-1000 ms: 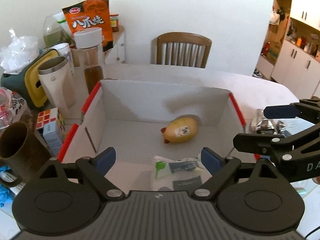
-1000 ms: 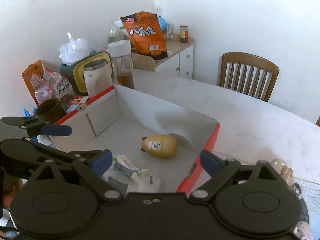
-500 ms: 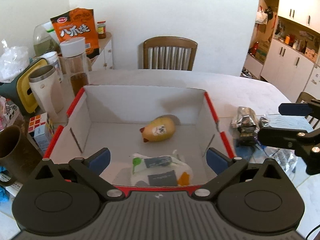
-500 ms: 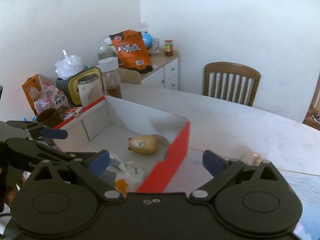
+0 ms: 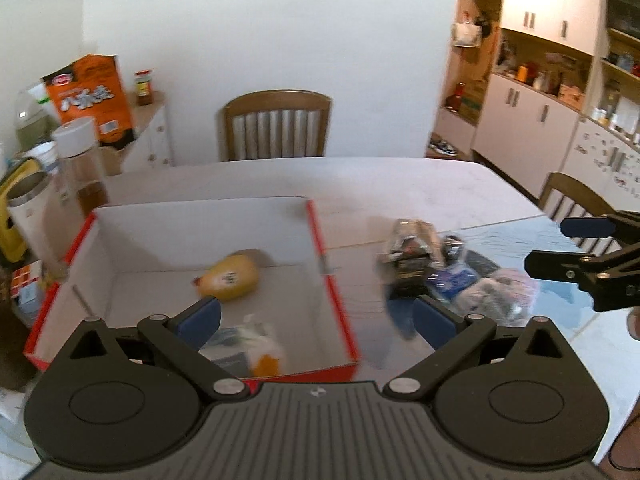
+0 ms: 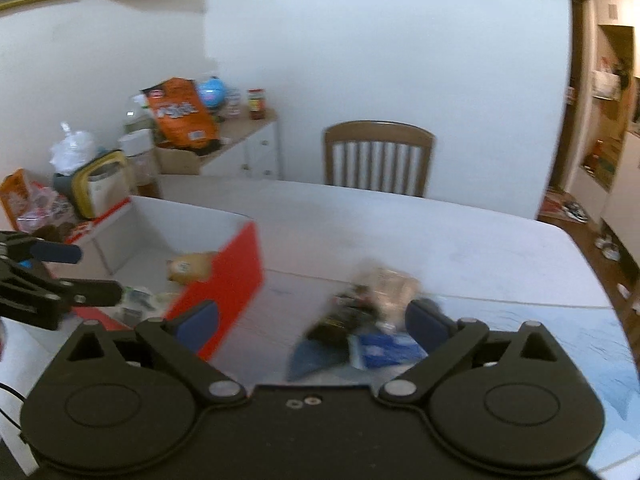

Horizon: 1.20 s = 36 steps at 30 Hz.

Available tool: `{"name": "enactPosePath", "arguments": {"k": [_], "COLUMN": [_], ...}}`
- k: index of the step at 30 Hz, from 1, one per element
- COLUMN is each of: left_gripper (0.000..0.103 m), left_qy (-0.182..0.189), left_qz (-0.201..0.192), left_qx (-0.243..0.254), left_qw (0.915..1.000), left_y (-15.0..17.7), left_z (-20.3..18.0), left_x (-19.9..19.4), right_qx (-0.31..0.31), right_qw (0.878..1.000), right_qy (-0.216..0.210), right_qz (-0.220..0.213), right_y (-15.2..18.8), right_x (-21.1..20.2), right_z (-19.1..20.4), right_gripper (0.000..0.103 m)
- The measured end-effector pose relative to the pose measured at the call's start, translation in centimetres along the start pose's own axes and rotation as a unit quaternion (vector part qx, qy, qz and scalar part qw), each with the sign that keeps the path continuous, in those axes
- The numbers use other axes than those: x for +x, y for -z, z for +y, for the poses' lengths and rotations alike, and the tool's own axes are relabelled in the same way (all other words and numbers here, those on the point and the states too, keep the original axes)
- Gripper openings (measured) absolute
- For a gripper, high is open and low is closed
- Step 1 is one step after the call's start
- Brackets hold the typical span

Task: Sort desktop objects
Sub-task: 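Move both tools back to the items on the glass tray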

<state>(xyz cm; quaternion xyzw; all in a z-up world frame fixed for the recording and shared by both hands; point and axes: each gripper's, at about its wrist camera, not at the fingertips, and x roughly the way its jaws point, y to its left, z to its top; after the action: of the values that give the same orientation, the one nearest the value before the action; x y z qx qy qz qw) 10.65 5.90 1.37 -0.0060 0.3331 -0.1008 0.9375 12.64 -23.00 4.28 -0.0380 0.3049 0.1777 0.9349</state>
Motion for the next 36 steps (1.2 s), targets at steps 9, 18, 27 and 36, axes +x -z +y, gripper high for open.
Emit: {"name": "enactPosePath", "arguments": {"k": [9, 18, 27, 36], "left_gripper": [0.103, 0.103, 0.103, 0.103], "left_qy": [0.036, 0.057, 0.066, 0.075], "left_qz": [-0.004, 0.015, 0.035, 0.062], "left_qx": [0.025, 0.039, 0.051, 0.050], "left_qw": [0.9991, 0.9975, 0.9959, 0.9940], "left_y": [-0.3, 0.5, 1.8, 2.3], "left_z": [-4.7, -8.3, -11.3, -13.9], "left_x": [0.8, 3.0, 6.1, 9.8], "right_qx": [0.018, 0.021, 0.022, 0.024], "right_qw": [0.999, 0.998, 0.998, 0.996], "right_qy": [0.043, 0.046, 0.043, 0.038], "right_qz": [0.013, 0.027, 0.051, 0.075], "right_y": [2.0, 3.3, 4.6, 5.6], "right_x": [-1.4, -1.4, 0.2, 2.7], "right_z": [-4.5, -7.5, -10.1, -13.4], "right_gripper": [0.100, 0.100, 0.100, 0.100]}}
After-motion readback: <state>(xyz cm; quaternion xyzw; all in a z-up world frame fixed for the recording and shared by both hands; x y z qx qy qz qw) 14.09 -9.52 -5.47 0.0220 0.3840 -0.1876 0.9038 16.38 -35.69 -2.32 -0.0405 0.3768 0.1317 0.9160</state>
